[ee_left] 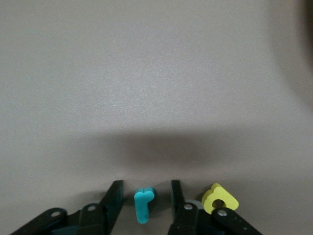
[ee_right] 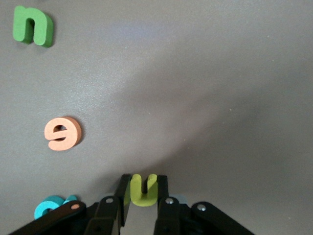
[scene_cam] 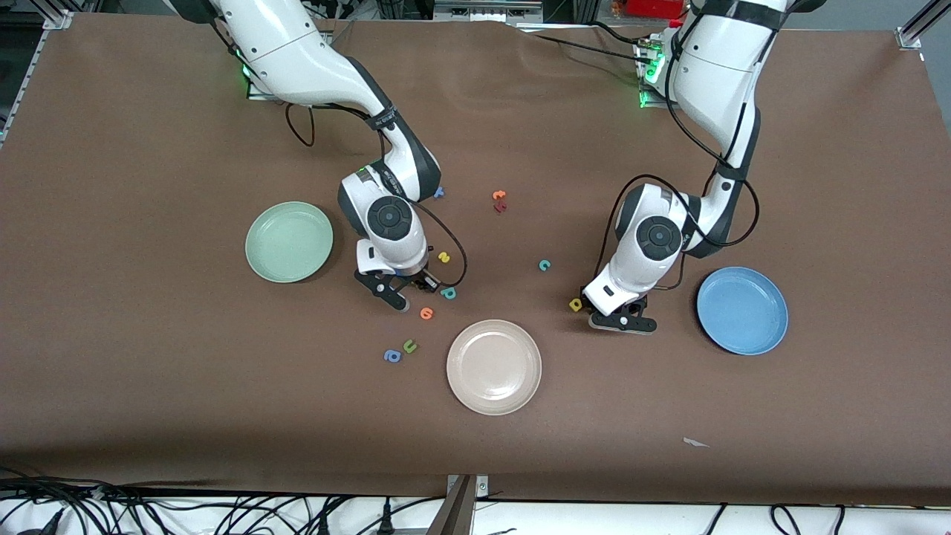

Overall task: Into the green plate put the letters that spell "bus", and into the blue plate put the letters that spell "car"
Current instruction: 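Release the u over the green plate while the left gripper lifts the r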

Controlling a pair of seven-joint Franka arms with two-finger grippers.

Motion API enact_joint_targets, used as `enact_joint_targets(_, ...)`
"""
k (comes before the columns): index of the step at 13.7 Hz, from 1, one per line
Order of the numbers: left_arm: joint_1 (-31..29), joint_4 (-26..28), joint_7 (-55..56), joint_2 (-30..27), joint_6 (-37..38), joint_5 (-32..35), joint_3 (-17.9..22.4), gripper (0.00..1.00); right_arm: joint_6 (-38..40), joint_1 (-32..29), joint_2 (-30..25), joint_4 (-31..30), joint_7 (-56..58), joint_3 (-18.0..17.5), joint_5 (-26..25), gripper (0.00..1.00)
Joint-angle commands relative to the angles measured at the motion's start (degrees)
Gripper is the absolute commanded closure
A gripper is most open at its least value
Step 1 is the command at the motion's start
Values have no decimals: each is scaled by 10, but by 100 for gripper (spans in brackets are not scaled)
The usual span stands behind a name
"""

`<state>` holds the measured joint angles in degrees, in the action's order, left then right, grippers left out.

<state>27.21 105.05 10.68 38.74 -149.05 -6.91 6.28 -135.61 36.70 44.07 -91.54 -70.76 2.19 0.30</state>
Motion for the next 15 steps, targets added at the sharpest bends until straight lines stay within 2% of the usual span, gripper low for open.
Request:
enact_joint_targets(1,13,2,8,10,0,-14,2,64,20,-4,-20,-7,33,12,7,94)
enact_joint_targets(3,15,4,9,15,0,-13,2,68,101,-25,-56,-7,99,26,7,94)
enact_joint_targets(4,15,4,9,18,0,-13,2,71,151,-31,-71,-9,151,42,7,94)
enact_joint_targets(6,17,4,10,24,0,-13,2,73,200,-36,-102,-37,248,85,8,94)
enact_joint_targets(9,18,4,10,36,0,-11,3,76,192,-43,-176,-163,319,120,11,93)
enact_joint_targets(12,18,3,10,41,0,-8,3,83,161,-44,-207,-259,328,136,12,90)
enact_joint_targets(13,18,3,10,41,0,-8,3,84,134,-44,-206,-282,324,136,12,81)
enact_joint_targets(14,18,3,10,42,0,-8,3,85,125,-49,-206,-290,324,137,12,52)
enact_joint_targets(15,18,2,10,44,0,-8,3,86,126,-51,-206,-290,323,137,12,3)
